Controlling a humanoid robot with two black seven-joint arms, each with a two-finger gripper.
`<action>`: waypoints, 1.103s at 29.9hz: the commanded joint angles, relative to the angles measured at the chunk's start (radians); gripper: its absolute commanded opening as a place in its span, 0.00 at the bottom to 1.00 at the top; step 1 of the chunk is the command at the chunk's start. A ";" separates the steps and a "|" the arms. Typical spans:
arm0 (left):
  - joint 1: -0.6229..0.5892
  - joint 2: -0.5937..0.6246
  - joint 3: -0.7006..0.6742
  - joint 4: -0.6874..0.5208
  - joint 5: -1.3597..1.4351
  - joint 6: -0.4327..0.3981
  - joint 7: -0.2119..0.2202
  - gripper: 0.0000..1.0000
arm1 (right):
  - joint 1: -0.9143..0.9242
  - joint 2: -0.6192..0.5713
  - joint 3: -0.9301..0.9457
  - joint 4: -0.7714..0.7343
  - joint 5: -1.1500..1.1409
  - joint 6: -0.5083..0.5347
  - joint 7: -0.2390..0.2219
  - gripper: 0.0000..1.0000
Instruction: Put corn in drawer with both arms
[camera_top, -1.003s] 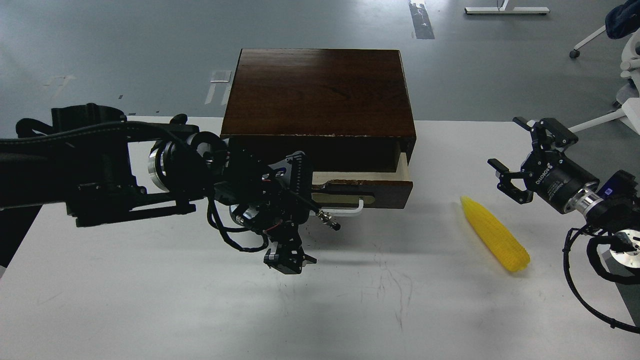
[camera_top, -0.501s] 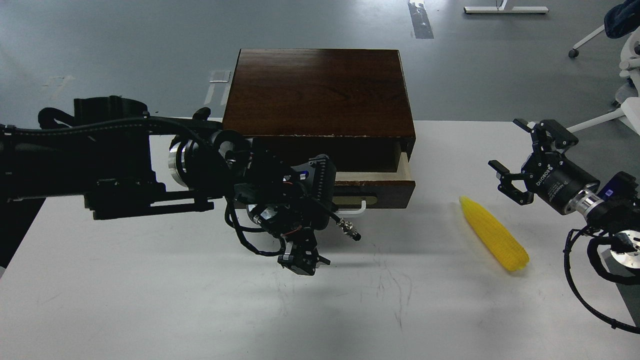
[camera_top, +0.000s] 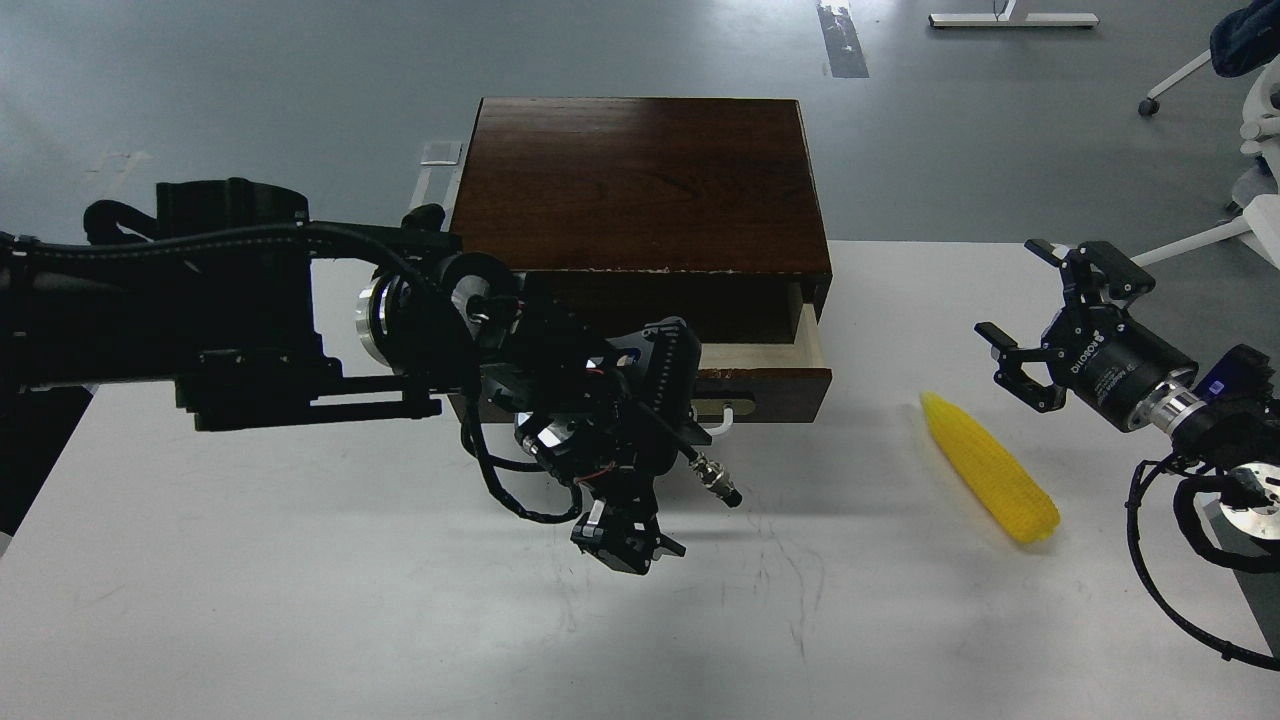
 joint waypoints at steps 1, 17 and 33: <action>-0.006 0.026 -0.080 -0.017 0.001 0.000 0.001 0.98 | 0.000 0.001 0.001 0.000 0.000 0.000 0.000 0.99; 0.192 0.455 -0.212 0.034 -1.189 0.021 0.001 0.98 | 0.000 0.003 -0.001 -0.002 0.000 -0.001 0.000 0.99; 0.712 0.535 -0.456 0.340 -2.078 0.105 0.001 0.98 | 0.002 -0.002 -0.004 0.006 -0.225 0.006 0.000 0.99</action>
